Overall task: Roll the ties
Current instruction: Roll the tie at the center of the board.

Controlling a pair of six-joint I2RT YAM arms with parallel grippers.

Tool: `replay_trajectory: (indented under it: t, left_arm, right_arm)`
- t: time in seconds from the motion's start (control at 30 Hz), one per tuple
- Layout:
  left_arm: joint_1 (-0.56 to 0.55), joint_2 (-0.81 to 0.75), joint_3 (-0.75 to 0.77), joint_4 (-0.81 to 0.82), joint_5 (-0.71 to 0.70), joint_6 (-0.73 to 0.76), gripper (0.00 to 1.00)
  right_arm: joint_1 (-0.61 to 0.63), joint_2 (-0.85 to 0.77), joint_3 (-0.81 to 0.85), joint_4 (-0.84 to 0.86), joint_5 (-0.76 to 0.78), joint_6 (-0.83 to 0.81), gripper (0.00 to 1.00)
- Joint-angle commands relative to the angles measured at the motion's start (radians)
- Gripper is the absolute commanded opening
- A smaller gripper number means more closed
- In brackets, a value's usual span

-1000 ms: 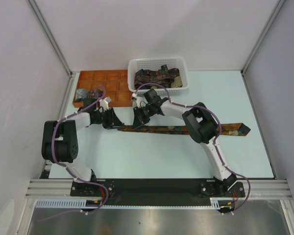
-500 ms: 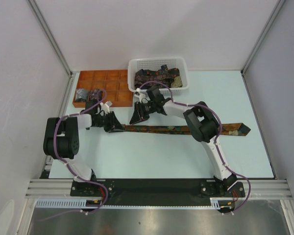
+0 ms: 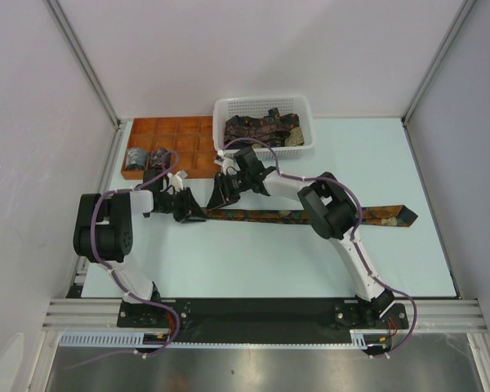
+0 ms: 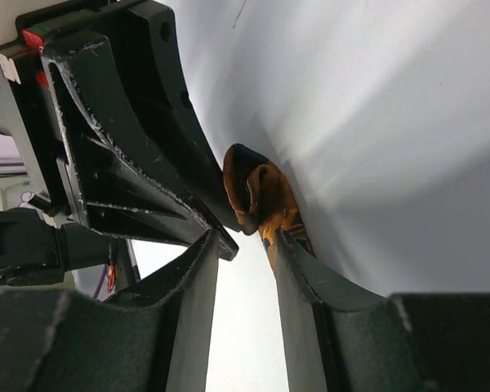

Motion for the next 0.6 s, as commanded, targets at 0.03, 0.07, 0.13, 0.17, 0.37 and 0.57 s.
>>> replay_trajectory:
  t: [0.03, 0.07, 0.13, 0.17, 0.37, 0.57]
  left_arm:
    - [0.009, 0.011, -0.003, 0.013, 0.013, 0.021, 0.28]
    - [0.009, 0.013, -0.003, 0.010, 0.011, 0.027, 0.28]
    - [0.012, 0.014, -0.001, 0.007, 0.011, 0.031, 0.28]
    - [0.012, 0.016, -0.001, 0.006, 0.011, 0.033, 0.28]
    - [0.012, 0.008, -0.004, -0.010, 0.004, 0.048, 0.28]
    - [0.015, 0.013, -0.010, -0.017, -0.007, 0.056, 0.28]
  right_arm:
    - [0.013, 0.025, 0.058, 0.026, 0.028, 0.003, 0.39]
    - [0.015, 0.027, 0.065, 0.028, 0.031, 0.003, 0.39]
    - [0.018, 0.034, 0.068, 0.058, 0.035, 0.005, 0.39]
    - [0.019, 0.037, 0.072, 0.058, 0.035, 0.005, 0.39]
    - [0.027, 0.054, 0.088, 0.074, 0.035, 0.010, 0.38]
    - [0.030, 0.053, 0.084, 0.092, 0.016, 0.023, 0.37]
